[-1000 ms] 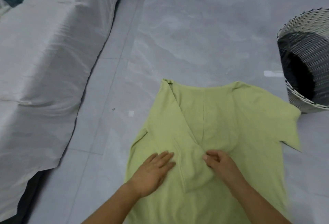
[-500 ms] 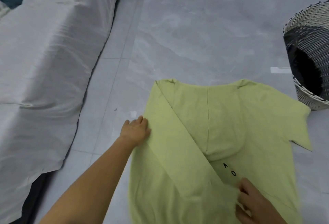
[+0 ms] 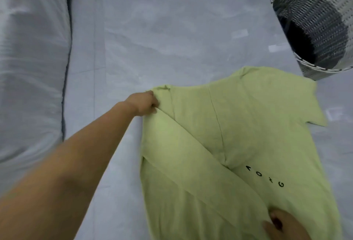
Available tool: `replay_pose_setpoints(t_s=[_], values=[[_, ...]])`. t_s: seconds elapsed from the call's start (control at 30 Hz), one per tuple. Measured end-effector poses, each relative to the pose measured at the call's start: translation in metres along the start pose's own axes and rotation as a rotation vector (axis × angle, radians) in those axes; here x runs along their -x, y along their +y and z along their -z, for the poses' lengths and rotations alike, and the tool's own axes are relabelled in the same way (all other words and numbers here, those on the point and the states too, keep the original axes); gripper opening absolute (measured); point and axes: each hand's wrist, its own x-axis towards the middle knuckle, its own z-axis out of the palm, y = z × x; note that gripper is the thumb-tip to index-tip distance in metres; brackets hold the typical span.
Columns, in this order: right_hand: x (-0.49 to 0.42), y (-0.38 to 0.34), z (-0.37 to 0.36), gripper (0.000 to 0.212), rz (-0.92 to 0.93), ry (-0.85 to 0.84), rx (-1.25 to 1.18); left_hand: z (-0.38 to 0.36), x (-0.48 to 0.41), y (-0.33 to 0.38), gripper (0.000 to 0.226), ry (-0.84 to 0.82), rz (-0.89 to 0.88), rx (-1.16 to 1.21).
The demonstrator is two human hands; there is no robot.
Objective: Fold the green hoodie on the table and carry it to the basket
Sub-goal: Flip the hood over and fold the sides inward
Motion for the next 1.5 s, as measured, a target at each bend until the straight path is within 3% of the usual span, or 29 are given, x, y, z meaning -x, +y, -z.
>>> replay_pose_setpoints(t_s=[0.1,0.17,0.27,0.37,0.57,0.7,0.77,0.8,0.83,0.87,0.9,0.97,1.03,1.1,1.27,1.37,1.43,1.5], values=[[0.016,-0.002,0.009,0.046,0.017,-0.024,-0.102,-0.001,0.001,-0.029,0.022,-0.017,-0.017,0.124],[0.025,-0.006,0.014,0.041,0.051,-0.038,-0.162,-0.002,0.002,-0.044,0.02,-0.034,-0.002,0.084],[0.021,0.001,0.017,0.027,-0.041,0.038,-0.252,-0.007,-0.001,-0.047,0.02,0.032,0.026,0.09],[0.011,0.011,0.009,0.025,-0.093,0.162,-0.252,-0.009,-0.007,-0.04,0.02,0.118,0.001,0.082],[0.018,0.007,0.012,0.015,-0.089,0.221,-0.368,-0.017,-0.009,-0.037,0.022,0.158,0.033,0.061],[0.022,0.014,0.021,0.028,-0.125,0.244,-0.408,-0.025,-0.006,-0.034,0.022,0.18,0.059,0.029],[0.023,0.013,0.019,0.029,-0.064,0.306,-0.278,-0.027,-0.002,-0.025,0.024,0.246,0.106,0.058],[0.025,0.005,0.018,0.014,-0.038,0.353,-0.151,-0.028,0.002,-0.019,0.027,0.318,0.152,0.128],[0.022,-0.001,0.017,0.014,-0.012,0.381,-0.036,-0.031,0.01,-0.01,0.031,0.415,0.177,0.205],[0.019,-0.001,0.013,0.043,0.051,0.428,0.079,-0.038,0.019,-0.001,0.035,0.536,0.142,0.221],[0.016,-0.002,0.005,0.058,0.181,0.444,0.139,-0.049,0.029,0.01,0.039,0.614,0.07,0.197],[0.011,-0.018,-0.01,0.053,0.472,0.475,0.296,-0.08,0.048,0.031,0.051,0.606,-0.077,0.195],[-0.001,-0.016,-0.028,0.049,0.666,0.444,0.397,-0.109,0.058,0.047,0.079,0.461,-0.045,0.255],[-0.018,-0.009,-0.035,0.053,0.696,0.439,0.496,-0.129,0.057,0.051,0.096,0.398,0.056,0.272],[-0.045,0.009,-0.042,0.059,0.639,0.463,0.65,-0.146,0.041,0.046,0.098,0.436,0.15,0.121],[-0.042,0.007,-0.043,0.058,0.646,0.413,0.679,-0.138,0.045,0.051,0.103,0.356,0.19,0.151],[-0.037,0.005,-0.032,0.057,0.686,0.383,0.572,-0.126,0.055,0.065,0.096,0.355,0.22,0.189],[-0.036,0.002,-0.007,0.055,0.687,0.431,0.344,-0.12,0.07,0.093,0.094,0.464,0.184,0.265]])
